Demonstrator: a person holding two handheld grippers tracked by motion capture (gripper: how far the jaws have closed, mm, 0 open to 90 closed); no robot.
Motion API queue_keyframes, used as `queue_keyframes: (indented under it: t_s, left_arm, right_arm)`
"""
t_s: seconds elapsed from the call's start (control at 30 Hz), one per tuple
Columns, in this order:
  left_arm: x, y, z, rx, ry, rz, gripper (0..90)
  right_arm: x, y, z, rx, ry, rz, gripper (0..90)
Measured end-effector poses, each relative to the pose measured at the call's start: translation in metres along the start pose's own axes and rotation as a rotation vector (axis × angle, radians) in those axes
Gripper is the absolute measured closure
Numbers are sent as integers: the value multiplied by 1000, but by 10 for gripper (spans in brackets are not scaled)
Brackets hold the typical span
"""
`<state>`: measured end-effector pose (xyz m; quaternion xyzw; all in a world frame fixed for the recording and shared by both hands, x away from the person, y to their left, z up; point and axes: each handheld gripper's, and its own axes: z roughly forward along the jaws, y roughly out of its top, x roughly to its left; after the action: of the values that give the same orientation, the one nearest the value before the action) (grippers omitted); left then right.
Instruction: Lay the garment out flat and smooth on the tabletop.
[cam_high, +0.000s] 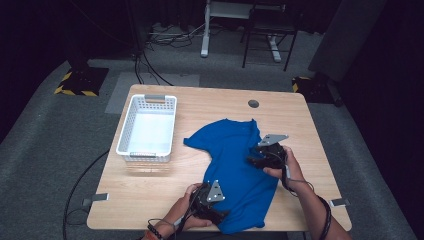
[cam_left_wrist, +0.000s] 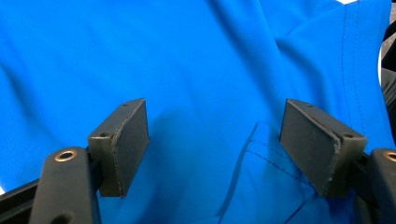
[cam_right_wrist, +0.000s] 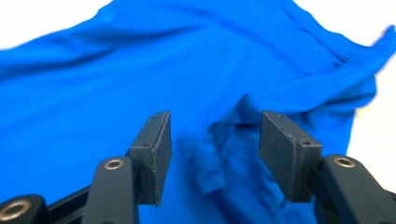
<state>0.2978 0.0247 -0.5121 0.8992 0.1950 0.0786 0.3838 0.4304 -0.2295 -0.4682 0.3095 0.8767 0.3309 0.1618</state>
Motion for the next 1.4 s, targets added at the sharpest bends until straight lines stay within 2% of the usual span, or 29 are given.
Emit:
queue_keyframes:
  t_s: [0.07, 0.17, 0.27, 0.33, 0.37, 0.43, 0.53, 0.63, 0.7, 0.8, 0.87, 0.97, 1.1, 1.13, 1.2, 1.27, 1.37, 1.4]
  left_arm:
    - [0, 0, 0, 0, -1, 0, 238]
    - [0, 0, 0, 1, -2, 0, 238]
    - [0, 1, 0, 4, -3, -6, 237]
    - [0, 3, 0, 17, -6, 1, 237]
    - [1, 4, 0, 27, -5, 1, 237]
    - [0, 8, 0, 57, 2, -1, 227]
    - [0, 12, 1, 75, 1, 14, 236]
    - [2, 11, 1, 73, -14, 13, 235]
    - [3, 10, 1, 67, -17, 17, 235]
    - [4, 10, 1, 73, -22, 24, 234]
    - [6, 10, 0, 74, -24, 23, 232]
    - [9, 9, 0, 73, -20, 19, 229]
    - [16, 10, 0, 79, -4, 4, 222]
    - [17, 10, 0, 80, -5, 3, 221]
    - [19, 10, -2, 89, 4, -1, 221]
    - [22, 8, -5, 94, 18, -12, 221]
    - [25, 3, -9, 88, 48, -38, 213]
    - [26, 2, -10, 86, 62, -49, 212]
  right_arm:
    - [-5, 2, 4, 12, -13, 64, 468]
    - [-11, 4, 14, 33, -1, 129, 543]
    - [-12, 4, 24, 77, -10, 119, 667]
    - [-11, 4, 29, 97, -5, 93, 789]
    - [-11, 4, 28, 89, 5, 97, 850]
    - [-13, 6, 24, 77, -7, 95, 885]
    - [-18, 11, 10, 43, -22, 100, 891]
    - [-27, 13, -8, 42, -88, 83, 893]
    - [-42, 11, -19, 43, -141, 101, 893]
    - [-70, 4, -30, 73, -231, 145, 893]
    - [-91, -4, -34, 103, -288, 192, 893]
    - [-118, -18, -34, 133, -344, 260, 893]
    - [-147, -35, -26, 177, -430, 321, 894]
    - [-152, -40, -24, 175, -425, 343, 894]
    - [-154, -46, -20, 188, -421, 345, 882]
    - [-154, -49, -20, 200, -477, 333, 828]
    - [-153, -55, -24, 194, -483, 342, 672]
    - [-152, -56, -27, 186, -490, 338, 665]
